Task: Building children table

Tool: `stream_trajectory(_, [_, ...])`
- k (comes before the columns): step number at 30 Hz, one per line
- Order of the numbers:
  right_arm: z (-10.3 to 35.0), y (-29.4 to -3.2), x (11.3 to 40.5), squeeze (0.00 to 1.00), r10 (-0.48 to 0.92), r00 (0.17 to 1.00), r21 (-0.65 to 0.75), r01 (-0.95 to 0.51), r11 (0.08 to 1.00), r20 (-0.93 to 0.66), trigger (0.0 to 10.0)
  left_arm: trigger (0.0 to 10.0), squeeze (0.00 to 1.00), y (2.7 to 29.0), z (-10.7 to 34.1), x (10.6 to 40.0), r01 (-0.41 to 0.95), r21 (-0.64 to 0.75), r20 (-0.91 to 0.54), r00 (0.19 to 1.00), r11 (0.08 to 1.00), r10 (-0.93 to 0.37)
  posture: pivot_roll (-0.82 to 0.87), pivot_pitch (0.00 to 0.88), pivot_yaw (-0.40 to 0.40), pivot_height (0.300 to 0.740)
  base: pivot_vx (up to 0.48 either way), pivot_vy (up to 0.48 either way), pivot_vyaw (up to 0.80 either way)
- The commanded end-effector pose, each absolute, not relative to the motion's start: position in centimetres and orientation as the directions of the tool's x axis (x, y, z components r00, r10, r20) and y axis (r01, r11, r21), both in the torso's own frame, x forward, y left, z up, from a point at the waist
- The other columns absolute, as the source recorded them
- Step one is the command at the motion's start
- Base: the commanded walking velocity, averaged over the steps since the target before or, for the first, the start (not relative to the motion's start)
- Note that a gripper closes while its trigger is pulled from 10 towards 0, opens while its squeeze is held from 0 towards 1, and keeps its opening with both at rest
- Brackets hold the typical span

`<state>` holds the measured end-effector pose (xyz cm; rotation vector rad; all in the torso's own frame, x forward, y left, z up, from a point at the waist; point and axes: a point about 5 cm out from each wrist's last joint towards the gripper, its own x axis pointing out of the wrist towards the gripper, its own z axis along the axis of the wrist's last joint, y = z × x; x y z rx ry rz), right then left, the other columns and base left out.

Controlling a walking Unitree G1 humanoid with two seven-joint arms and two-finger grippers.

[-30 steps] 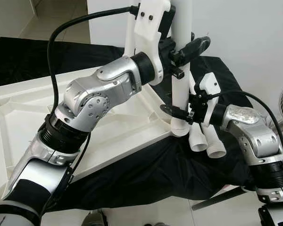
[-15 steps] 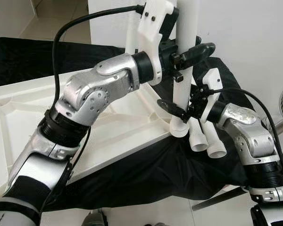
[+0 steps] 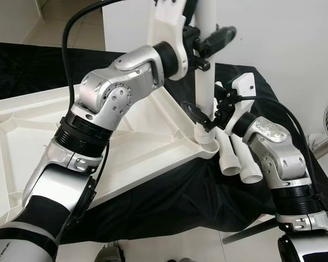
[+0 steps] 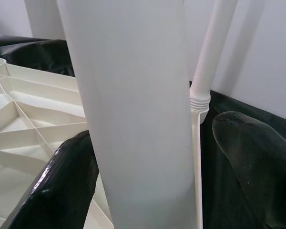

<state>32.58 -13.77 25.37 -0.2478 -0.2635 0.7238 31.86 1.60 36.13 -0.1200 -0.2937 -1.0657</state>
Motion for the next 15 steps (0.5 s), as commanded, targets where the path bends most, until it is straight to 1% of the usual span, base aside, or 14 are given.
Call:
stream_trajectory(1, [25.48, -14.13, 32.7, 0.0, 0.665, 0.73, -0.315, -0.601, 0.735, 0.159, 10.0, 10.0, 0.0, 1.03, 36.96, 31.22, 0.897, 0.094, 0.294, 0.39, 0.433, -0.872, 0.07, 0.066, -0.093, 0.74, 0.0, 0.0, 0.0])
stream_trajectory(15, [25.74, -14.34, 32.96, 0.0, 0.646, 0.743, -0.319, -0.579, 0.75, 0.172, 10.0, 10.0, 0.0, 0.65, 36.9, 31.16, 0.902, 0.091, 0.281, 0.384, 0.423, -0.88, 0.07, 0.073, -0.095, 0.74, 0.0, 0.0, 0.0])
